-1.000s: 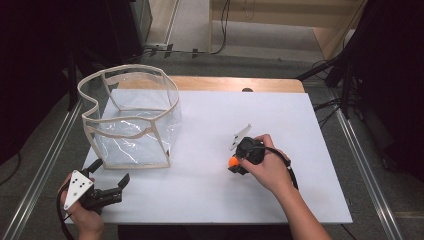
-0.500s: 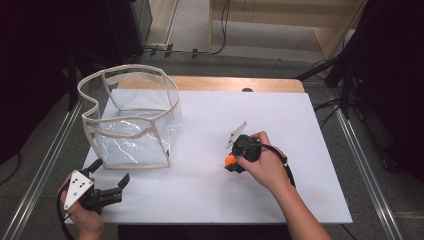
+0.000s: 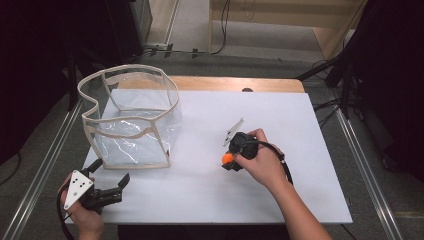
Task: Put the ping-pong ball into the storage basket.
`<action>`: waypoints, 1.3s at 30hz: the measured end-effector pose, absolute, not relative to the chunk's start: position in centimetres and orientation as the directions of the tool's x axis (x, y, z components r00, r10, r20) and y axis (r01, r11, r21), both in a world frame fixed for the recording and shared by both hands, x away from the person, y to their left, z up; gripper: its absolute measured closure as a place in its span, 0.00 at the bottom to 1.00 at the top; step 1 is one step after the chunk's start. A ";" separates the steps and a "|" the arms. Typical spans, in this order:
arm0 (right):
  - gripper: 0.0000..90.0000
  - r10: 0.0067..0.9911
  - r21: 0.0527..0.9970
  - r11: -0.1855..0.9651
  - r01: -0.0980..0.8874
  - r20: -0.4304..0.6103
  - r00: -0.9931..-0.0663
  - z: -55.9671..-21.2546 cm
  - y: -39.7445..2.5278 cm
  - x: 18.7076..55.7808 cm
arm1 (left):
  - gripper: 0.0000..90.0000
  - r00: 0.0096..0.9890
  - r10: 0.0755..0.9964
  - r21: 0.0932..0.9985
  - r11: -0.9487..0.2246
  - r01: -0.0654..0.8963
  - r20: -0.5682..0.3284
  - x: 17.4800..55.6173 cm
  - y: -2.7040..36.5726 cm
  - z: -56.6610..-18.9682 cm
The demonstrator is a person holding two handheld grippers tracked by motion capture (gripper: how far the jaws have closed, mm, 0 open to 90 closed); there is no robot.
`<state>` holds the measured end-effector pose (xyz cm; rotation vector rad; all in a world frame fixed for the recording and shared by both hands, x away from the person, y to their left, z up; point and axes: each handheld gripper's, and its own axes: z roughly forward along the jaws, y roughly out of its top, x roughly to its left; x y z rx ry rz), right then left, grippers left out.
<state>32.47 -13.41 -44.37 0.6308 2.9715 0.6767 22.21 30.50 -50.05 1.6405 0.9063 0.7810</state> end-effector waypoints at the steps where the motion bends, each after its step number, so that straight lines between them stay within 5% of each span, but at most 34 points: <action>1: 0.53 0.401 0.416 0.821 0.390 0.065 -0.914 -44.3 -13.3 32.4 | 0.00 0.499 0.865 0.972 -0.156 0.176 0.049 22.2 30.5 -50.0; 39: 0.53 0.337 0.405 0.852 0.332 0.061 -0.940 -41.5 -11.0 33.8 | 0.00 0.501 0.864 0.972 -0.154 0.175 0.046 22.2 30.5 -50.1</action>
